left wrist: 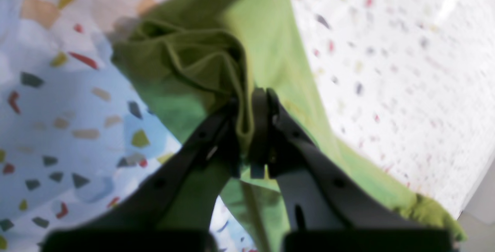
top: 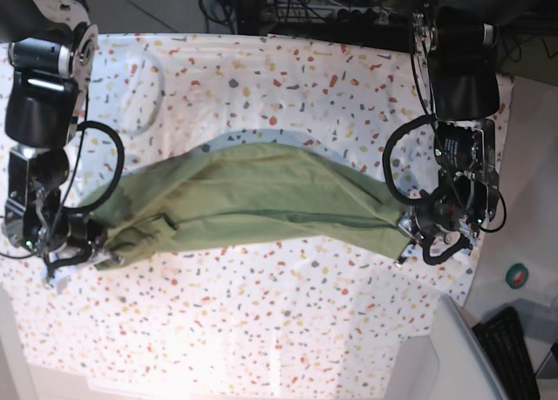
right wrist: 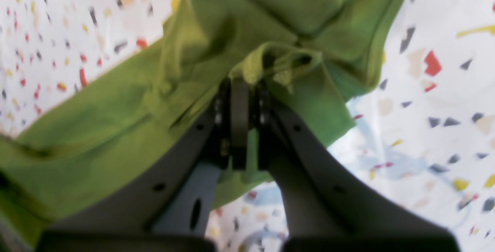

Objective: Layout the t-shirt on the table in an organized manner, then fold the t-shirt properly
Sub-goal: 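Lift both ends of the green shirt strip and pull it taut, then release the strip and move both grippers to its upper layer edge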

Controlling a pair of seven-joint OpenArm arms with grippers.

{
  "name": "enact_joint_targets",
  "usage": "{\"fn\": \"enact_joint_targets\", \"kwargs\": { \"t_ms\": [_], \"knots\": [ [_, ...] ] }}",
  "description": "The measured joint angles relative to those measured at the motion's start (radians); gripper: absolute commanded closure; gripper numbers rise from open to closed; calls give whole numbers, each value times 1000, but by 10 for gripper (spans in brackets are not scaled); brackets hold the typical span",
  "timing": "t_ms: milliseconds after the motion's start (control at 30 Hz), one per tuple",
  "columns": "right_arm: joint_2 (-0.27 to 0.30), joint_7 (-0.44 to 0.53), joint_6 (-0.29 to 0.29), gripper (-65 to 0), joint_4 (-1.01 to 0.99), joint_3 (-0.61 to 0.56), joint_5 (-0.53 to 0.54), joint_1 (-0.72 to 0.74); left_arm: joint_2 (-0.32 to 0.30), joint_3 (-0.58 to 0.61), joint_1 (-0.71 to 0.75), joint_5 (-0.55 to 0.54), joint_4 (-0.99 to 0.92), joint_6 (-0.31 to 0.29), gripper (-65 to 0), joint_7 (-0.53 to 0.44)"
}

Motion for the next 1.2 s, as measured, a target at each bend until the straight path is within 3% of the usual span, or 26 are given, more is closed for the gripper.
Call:
{"fn": "enact_joint_targets", "kwargs": {
  "t_ms": [100, 333, 500, 533, 600, 667, 700, 833, 933, 967, 1067, 1200],
  "knots": [
    [33, 49, -6, 0, -113, 1, -3, 84, -1, -68, -50, 4, -73, 0, 0, -59],
    [68, 304, -9, 0, -431, 0, 6, 202, -3, -73, -139, 3, -313, -2, 0, -197],
    [74, 346, -10, 0, -510, 1, -2, 209, -1, -73, -158, 1, -361, -3, 0, -250],
    [74, 346, -10, -20, -510, 1, -3, 217, 0, -73, -161, 1, -361, -3, 0, -250],
    [77, 353, -9, -218, -505, 0, 2, 230, -1, -73, -162, 1, -361, -3, 0, -250],
    [89, 340, -5, -374, -473, 1, 6, 223, -2, -73, -162, 1, -361, -2, -123, -251],
    [97, 322, -1, -411, -428, 3, 2, 200, -3, -73, -159, 3, -354, -1, -197, -251],
    [112, 298, 84, -416, -72, 9, -5, -19, -26, -64, -106, 4, -250, -37, -448, -250],
    [95, 253, 98, -416, 147, 8, 0, -171, -68, -15, -45, 7, -146, -83, -624, -249],
    [81, 263, 100, -416, 180, 8, 2, -200, -82, 8, -23, 6, -107, -110, -650, -251],
    [51, 303, 109, -419, 130, 1, 10, -222, -102, 34, 60, 3, 10, -192, -650, -251],
    [65, 389, 112, -420, -50, -1, 0, -197, -108, 31, 216, 1, 98, -192, -615, -248]
  ]
}}
